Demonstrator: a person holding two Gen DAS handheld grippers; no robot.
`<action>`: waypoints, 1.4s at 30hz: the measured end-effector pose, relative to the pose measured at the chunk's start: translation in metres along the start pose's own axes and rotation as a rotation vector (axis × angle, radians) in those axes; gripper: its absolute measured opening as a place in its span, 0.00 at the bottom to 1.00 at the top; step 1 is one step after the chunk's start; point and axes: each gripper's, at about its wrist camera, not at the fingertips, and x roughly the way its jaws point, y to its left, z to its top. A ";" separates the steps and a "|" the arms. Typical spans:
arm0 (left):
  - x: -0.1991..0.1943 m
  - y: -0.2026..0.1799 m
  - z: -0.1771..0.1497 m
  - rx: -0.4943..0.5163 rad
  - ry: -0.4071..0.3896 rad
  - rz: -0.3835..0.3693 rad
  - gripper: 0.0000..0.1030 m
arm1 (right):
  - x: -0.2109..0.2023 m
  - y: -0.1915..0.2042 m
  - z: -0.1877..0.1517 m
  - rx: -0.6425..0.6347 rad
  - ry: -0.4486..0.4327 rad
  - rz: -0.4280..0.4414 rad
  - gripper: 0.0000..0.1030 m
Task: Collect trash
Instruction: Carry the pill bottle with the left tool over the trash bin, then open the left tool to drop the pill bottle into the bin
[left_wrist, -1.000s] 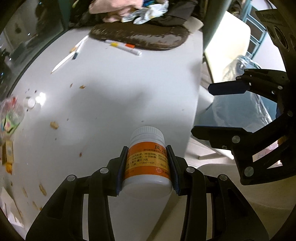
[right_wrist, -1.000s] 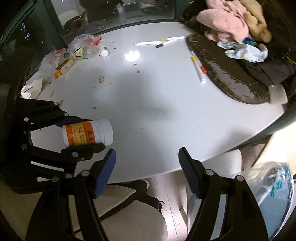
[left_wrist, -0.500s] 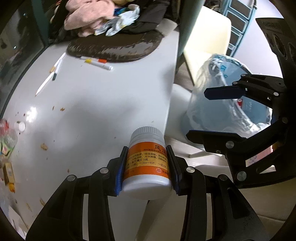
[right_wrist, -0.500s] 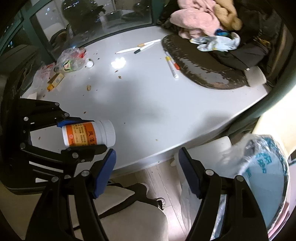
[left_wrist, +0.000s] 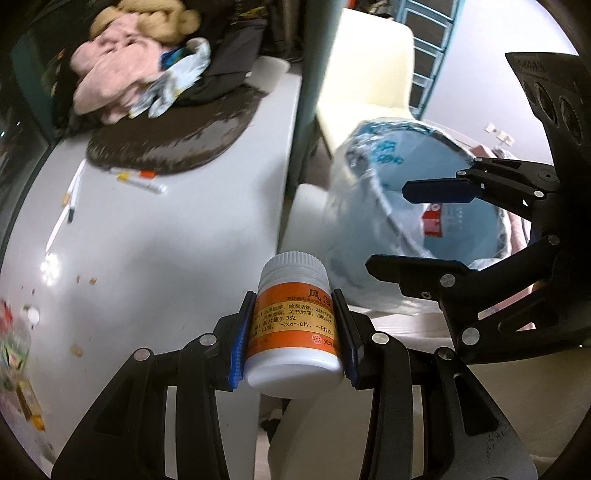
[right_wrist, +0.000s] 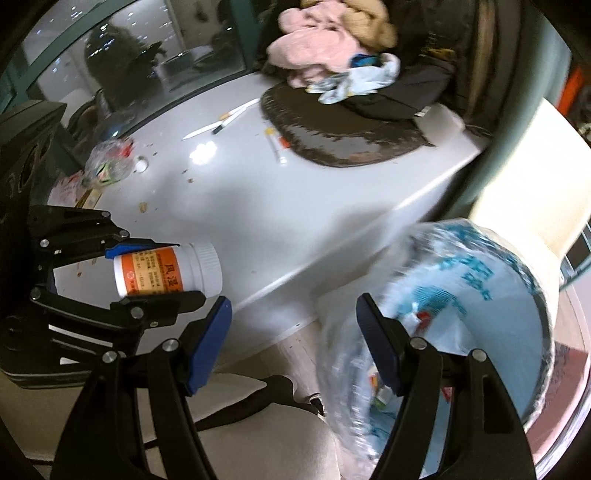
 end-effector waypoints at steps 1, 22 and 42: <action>0.002 -0.005 0.004 0.014 0.000 -0.005 0.37 | -0.002 -0.004 -0.001 0.007 -0.003 -0.008 0.65; 0.048 -0.107 0.074 0.261 0.018 -0.142 0.37 | -0.045 -0.112 -0.051 0.244 -0.035 -0.176 0.65; 0.053 -0.114 0.078 0.254 0.025 -0.138 0.64 | -0.050 -0.130 -0.058 0.295 -0.040 -0.215 0.65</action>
